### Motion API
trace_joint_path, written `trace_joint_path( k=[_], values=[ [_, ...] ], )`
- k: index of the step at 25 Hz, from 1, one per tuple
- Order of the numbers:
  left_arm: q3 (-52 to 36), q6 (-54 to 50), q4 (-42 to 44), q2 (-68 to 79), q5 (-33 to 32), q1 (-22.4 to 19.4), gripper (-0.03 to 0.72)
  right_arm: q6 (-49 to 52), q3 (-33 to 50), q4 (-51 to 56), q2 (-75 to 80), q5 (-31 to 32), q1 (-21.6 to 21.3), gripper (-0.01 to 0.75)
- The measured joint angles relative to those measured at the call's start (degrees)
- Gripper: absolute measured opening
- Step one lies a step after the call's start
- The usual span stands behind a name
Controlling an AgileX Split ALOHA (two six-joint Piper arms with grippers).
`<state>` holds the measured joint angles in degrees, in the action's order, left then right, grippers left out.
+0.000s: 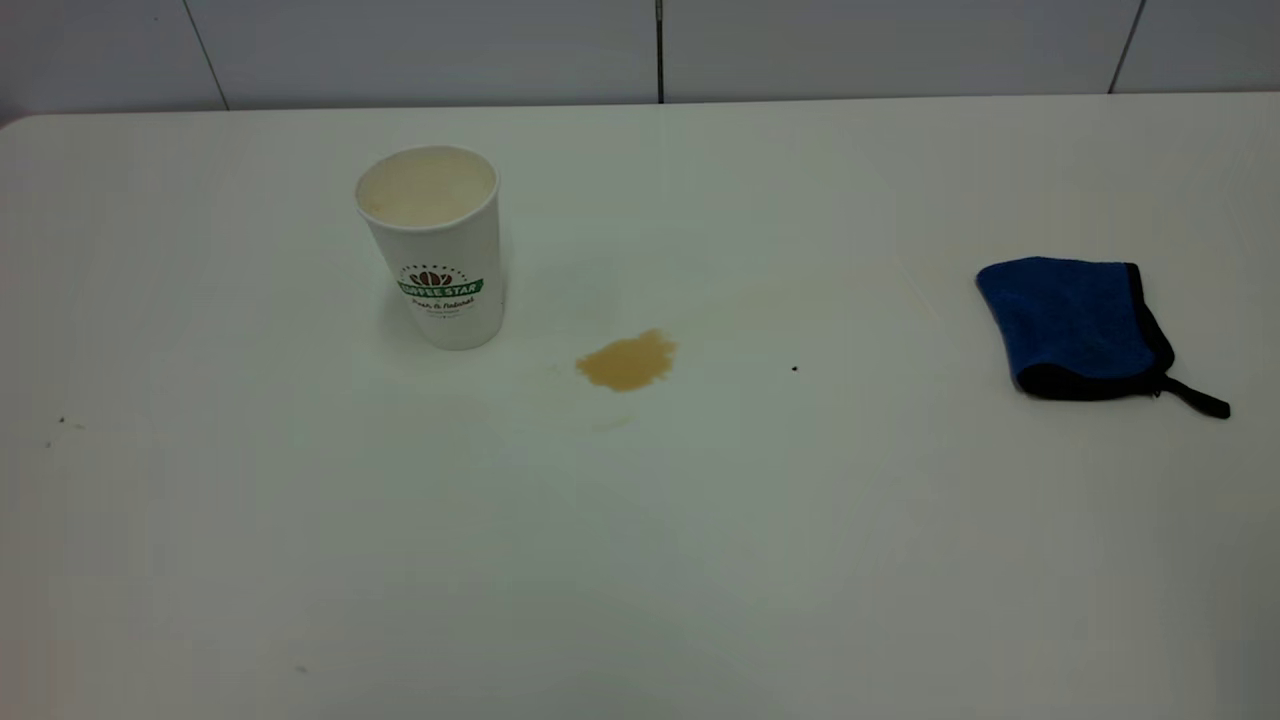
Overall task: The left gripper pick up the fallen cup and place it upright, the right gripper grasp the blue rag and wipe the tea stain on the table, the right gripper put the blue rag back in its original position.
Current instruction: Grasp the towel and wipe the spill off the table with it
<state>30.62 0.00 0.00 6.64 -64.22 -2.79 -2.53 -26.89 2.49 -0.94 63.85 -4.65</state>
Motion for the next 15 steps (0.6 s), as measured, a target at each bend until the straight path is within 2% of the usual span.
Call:
trace_joint_path(
  k=[7, 15],
  values=[
    [-2.09, 0.00, 0.00, -7.08, 0.57, 0.00, 0.566, 0.00, 0.00, 0.00, 0.00, 0.00, 0.00, 0.238],
    [-2.72, 0.56, -0.74, -7.66, -0.12, 0.00, 0.566, 0.00, 0.00, 0.00, 0.00, 0.00, 0.00, 0.238]
  ],
)
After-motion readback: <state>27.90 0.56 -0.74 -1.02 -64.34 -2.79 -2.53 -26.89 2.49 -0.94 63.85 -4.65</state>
